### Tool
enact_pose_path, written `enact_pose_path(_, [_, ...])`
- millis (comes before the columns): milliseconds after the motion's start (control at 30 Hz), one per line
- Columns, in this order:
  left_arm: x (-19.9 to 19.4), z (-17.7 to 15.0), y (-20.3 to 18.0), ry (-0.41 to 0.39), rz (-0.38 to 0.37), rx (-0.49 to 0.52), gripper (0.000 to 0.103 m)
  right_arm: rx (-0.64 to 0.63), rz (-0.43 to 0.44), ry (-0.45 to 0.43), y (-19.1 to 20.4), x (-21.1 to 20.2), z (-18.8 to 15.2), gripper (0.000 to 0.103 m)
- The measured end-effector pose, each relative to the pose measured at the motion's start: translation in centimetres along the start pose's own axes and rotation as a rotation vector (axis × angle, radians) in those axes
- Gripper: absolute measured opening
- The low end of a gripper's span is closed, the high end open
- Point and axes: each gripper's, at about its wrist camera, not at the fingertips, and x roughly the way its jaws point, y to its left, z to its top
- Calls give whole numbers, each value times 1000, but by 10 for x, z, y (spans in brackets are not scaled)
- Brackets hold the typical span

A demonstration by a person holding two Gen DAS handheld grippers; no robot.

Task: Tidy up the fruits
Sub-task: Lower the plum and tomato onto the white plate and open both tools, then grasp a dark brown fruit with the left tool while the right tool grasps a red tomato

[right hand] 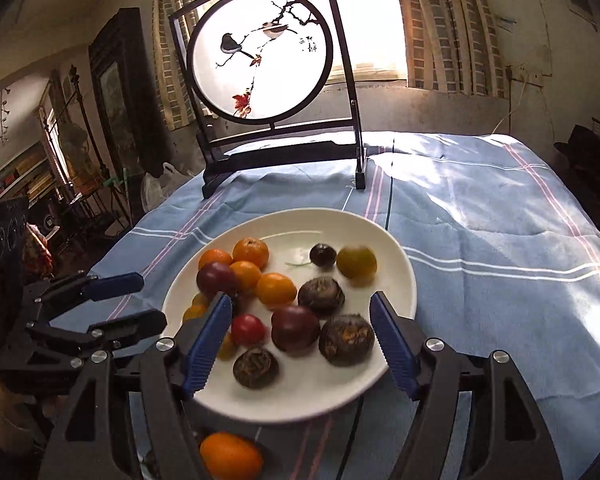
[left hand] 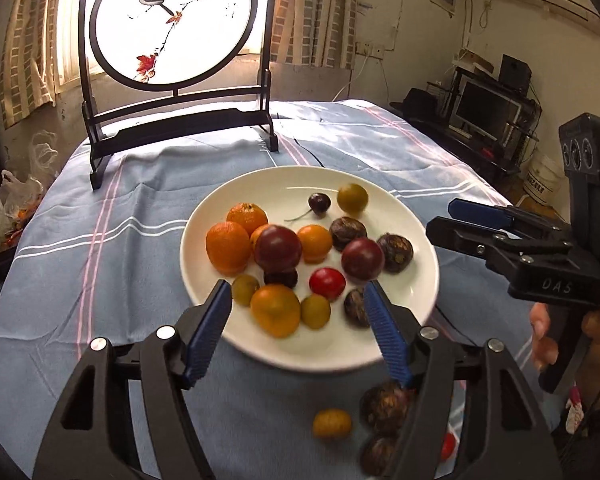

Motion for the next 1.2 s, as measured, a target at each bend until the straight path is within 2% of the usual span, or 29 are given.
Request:
enact_pose_path(33, [-9, -12, -3, 3, -1, 17, 73, -11, 4, 12, 2, -9, -11, 72])
enact_pose_path(133, [-26, -47, -13, 33, 11, 74, 73, -45, 21, 64, 12, -30, -45, 72])
enact_pose_path(233, [-34, -77, -18, 73, 1, 80, 73, -98, 60, 126, 31, -42, -77, 72])
enact_pose_path(400, [-46, -104, -25, 86, 13, 75, 72, -220, 137, 206, 75, -46, -109, 72])
enact_pose_path(533, [-49, -113, -26, 103, -3, 47, 72, -238, 127, 246, 91, -34, -116, 70])
enact_pose_path(600, [-49, -117, -28, 112, -1, 52, 72, -226, 123, 264, 91, -26, -117, 64])
enact_pose_path(633, [-48, -118, -29, 116, 2, 58, 72, -212, 135, 274, 91, -22, -118, 58])
enact_pose_path(667, [-47, -118, -30, 119, 5, 63, 72, -198, 151, 281, 90, -19, -118, 45])
enact_pose_path(733, [-44, -116, -31, 123, 0, 60, 72, -173, 152, 294, 86, -14, -119, 32])
enact_pose_path(800, [-40, -112, -32, 123, -9, 55, 72, -136, 164, 282, 80, -18, -118, 32])
enact_pose_path(967, [-18, -100, -43, 161, -23, 39, 72, -79, 144, 190, 50, -40, -112, 32])
enact_pose_path(1000, [-13, -99, -46, 170, -32, 37, 70, -59, 136, 175, 40, -44, -111, 32])
enact_pose_path(1067, [-3, -98, -52, 188, -39, 41, 60, 2, 121, 162, 20, -47, -109, 32])
enact_pose_path(1133, [5, -96, -55, 209, -59, 36, 45, 41, 132, 158, 9, -49, -109, 32])
enact_pose_path(1167, [6, -96, -57, 203, -46, 40, 44, 54, 148, 159, 6, -48, -110, 32])
enact_pose_path(1200, [7, -94, -59, 200, -42, 44, 37, 53, 160, 156, 6, -49, -110, 32])
